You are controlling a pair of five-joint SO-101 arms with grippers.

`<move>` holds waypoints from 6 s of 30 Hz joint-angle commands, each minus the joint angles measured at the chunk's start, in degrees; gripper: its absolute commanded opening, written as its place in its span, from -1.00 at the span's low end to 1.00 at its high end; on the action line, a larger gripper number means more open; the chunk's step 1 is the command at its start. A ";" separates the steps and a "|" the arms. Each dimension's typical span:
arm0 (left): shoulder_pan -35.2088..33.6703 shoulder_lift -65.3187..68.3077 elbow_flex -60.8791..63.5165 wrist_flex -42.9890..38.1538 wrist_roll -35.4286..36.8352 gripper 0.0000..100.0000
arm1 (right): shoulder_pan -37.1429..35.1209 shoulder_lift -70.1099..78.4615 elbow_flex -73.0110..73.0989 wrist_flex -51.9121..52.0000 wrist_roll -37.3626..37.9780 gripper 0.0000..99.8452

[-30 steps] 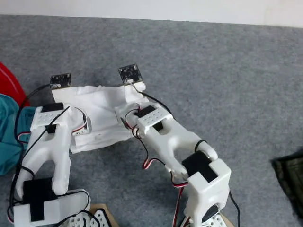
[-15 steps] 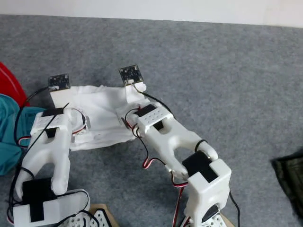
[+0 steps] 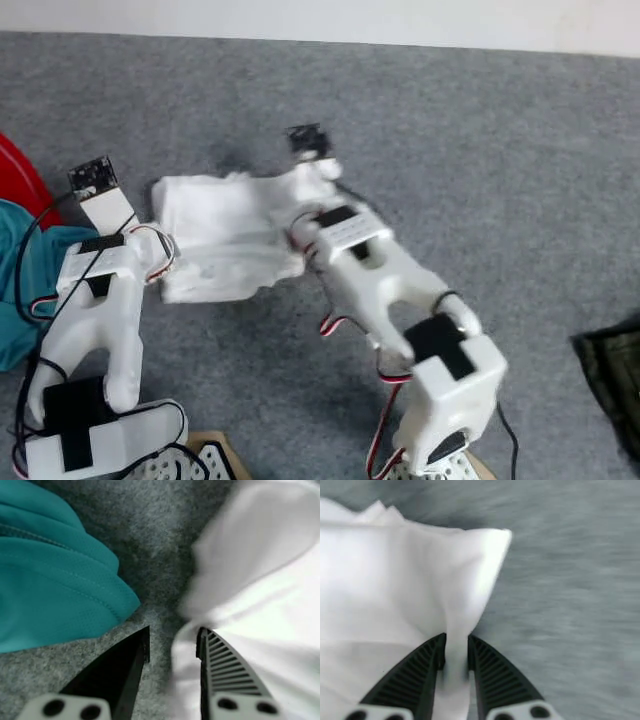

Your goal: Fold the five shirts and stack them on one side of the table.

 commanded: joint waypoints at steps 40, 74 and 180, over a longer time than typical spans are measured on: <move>1.80 -1.71 1.01 -2.55 0.18 -0.67 | 76.62 -66.95 26.51 8.75 13.54 -0.99; 1.80 -1.80 1.63 -2.55 -3.25 -0.67 | 109.14 -23.34 19.21 -24.48 26.64 -0.99; -42.86 32.48 -62.46 40.53 -21.71 -0.65 | 37.93 -84.26 67.91 19.65 19.08 -0.98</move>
